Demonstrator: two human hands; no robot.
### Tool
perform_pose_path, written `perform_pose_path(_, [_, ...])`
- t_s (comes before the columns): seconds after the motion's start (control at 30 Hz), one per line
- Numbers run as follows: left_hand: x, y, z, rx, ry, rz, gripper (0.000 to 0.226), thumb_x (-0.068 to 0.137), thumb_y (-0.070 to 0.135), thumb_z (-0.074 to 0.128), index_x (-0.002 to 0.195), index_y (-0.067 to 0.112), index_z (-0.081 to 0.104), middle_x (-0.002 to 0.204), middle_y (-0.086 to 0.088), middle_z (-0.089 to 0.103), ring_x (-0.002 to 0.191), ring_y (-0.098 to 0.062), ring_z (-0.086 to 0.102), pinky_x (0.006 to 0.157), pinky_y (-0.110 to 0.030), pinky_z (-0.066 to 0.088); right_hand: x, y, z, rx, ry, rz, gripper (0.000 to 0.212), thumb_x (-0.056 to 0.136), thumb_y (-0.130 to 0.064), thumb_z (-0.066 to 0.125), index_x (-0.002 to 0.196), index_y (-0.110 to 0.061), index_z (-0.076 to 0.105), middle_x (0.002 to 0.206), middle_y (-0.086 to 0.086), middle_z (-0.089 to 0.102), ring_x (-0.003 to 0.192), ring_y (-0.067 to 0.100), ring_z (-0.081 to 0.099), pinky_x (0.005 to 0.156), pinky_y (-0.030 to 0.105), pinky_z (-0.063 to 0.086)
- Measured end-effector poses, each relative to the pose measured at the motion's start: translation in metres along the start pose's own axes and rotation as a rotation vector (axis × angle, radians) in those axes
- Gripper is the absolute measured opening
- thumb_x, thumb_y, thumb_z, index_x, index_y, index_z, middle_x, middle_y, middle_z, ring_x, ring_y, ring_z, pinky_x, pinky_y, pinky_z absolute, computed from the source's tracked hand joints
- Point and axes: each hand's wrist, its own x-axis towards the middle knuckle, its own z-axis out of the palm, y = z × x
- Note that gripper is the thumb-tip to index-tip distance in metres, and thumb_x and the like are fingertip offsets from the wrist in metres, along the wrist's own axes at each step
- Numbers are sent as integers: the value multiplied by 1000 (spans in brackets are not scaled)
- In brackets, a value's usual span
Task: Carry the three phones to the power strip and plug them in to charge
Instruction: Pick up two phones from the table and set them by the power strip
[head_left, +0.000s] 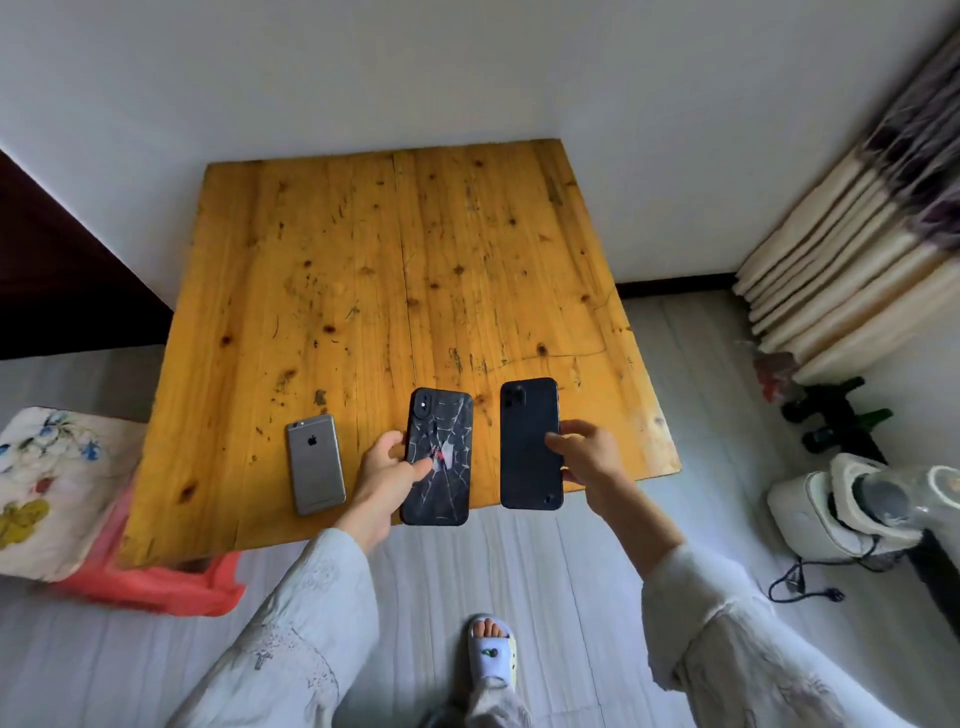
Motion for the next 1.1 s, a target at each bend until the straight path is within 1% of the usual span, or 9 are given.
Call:
perform_pose_path(0.1, [-34, 15, -3, -30, -77, 88, 53, 85, 6, 60, 132, 17, 38, 127, -14, 55, 99, -22, 53, 76, -32, 41, -51, -4, -30, 126, 47, -76, 9, 87, -6, 54, 95, -7, 57, 90, 14, 62, 78, 24, 59, 59, 29, 49])
perform_pose_path(0.2, [-72, 22, 1, -11, -172, 170, 51, 85, 3, 60, 130, 16, 40, 123, -15, 57, 100, -24, 55, 78, -32, 45, -106, 8, -60, 242, 145, -116, 7, 87, -5, 53, 91, -8, 58, 89, 12, 61, 77, 24, 57, 62, 30, 45])
perform_pose_path(0.3, [-112, 24, 20, 32, -295, 253, 48, 85, 1, 59, 127, 14, 42, 111, -14, 61, 86, -19, 59, 63, -26, 46, -161, 35, -94, 344, 265, -113, 10, 86, -5, 52, 92, -8, 60, 88, 12, 61, 78, 25, 55, 66, 31, 45])
perform_pose_path(0.47, [-191, 17, 90, 148, -575, 370, 44, 85, -4, 56, 125, 6, 43, 103, -15, 62, 86, -23, 58, 60, -24, 46, -258, 101, -167, 508, 505, -93, 10, 87, -6, 53, 93, -9, 61, 90, 12, 61, 78, 25, 56, 69, 33, 46])
perform_pose_path(0.57, [-255, -1, 139, 238, -774, 427, 36, 85, -4, 56, 117, 9, 47, 96, -17, 64, 77, -22, 62, 59, -25, 50, -324, 151, -211, 591, 655, -106, 10, 89, -7, 53, 89, -12, 61, 95, 14, 62, 79, 25, 57, 68, 32, 47])
perform_pose_path(0.63, [-301, -15, 170, 290, -889, 463, 33, 84, -4, 56, 112, 12, 49, 90, -15, 65, 73, -21, 62, 58, -27, 51, -370, 185, -238, 644, 759, -112, 11, 89, -9, 53, 97, -11, 61, 102, 15, 65, 84, 26, 59, 71, 33, 48])
perform_pose_path(0.9, [-532, -137, 289, 469, -1345, 537, 30, 82, -2, 59, 103, 19, 55, 94, -10, 65, 88, -25, 62, 72, -34, 51, -582, 355, -318, 852, 1217, -135, 17, 91, -10, 52, 106, -7, 58, 107, 13, 63, 90, 22, 59, 67, 29, 49])
perform_pose_path(1.03, [-658, -237, 323, 561, -1593, 491, 30, 82, -2, 59, 103, 18, 56, 85, -5, 68, 75, -19, 65, 63, -31, 50, -698, 451, -336, 933, 1480, -89, 18, 89, -10, 55, 106, -7, 59, 103, 10, 64, 89, 22, 60, 72, 34, 46])
perform_pose_path(1.1, [-713, -283, 333, 626, -1698, 469, 29, 82, -2, 59, 101, 20, 57, 85, -6, 69, 76, -21, 65, 66, -32, 52, -753, 493, -336, 976, 1599, -49, 15, 89, -11, 56, 104, -11, 60, 101, 9, 64, 87, 22, 61, 68, 31, 47])
